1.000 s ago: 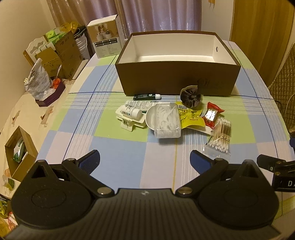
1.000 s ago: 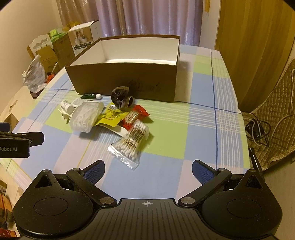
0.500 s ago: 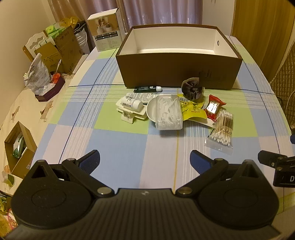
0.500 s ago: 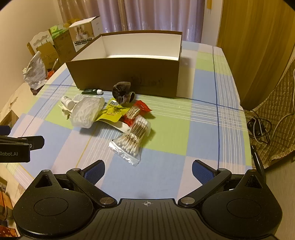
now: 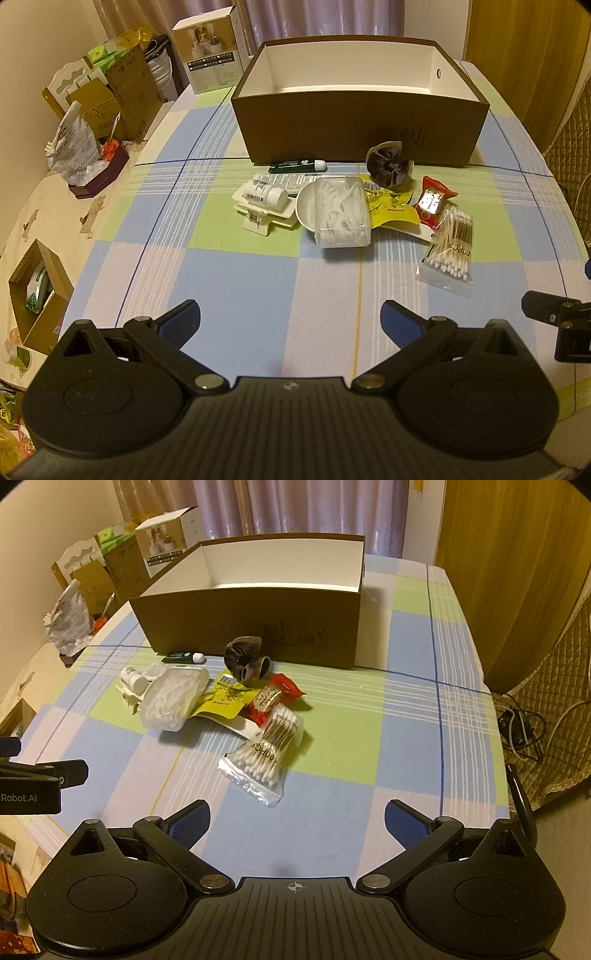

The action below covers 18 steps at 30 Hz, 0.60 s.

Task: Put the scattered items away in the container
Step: 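Move both tools toward the scattered items in front of the box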

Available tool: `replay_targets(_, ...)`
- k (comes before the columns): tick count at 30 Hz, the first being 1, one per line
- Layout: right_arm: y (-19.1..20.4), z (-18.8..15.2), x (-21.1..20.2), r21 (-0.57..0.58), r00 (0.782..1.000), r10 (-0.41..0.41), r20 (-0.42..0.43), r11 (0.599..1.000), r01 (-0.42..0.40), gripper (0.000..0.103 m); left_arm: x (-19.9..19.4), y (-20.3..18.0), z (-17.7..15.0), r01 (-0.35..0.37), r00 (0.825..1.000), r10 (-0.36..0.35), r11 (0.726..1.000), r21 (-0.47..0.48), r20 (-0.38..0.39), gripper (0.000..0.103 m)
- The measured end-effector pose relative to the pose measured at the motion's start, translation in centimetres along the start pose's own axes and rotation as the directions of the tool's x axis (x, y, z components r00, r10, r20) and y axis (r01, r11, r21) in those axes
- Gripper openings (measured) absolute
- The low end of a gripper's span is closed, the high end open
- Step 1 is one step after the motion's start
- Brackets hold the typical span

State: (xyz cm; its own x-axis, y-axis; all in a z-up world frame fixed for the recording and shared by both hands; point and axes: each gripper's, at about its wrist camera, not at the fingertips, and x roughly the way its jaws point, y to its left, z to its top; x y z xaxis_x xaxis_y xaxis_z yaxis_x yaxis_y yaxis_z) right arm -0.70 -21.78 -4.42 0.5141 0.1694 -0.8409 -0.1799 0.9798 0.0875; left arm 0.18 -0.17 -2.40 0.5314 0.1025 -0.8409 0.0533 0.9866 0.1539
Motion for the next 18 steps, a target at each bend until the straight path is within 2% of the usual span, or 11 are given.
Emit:
replay_targets(11, 0.4, 0.5, 0.6, 0.003, 1.0, -0.009, -0.001, 1.0, 0.009, 0.103, 1.0, 0.8, 0.2, 0.004, 1.0, -0.004, 1.0, -0.001, -0.018, 0.102)
replay_targets(18, -0.2, 0.9, 1.5, 0.055, 0.999, -0.019, 0.027, 0.998, 0.017, 0.103, 2.2, 1.4, 0.5, 0.036, 0.999, -0.035, 0.999, 0.007, -0.026, 0.102)
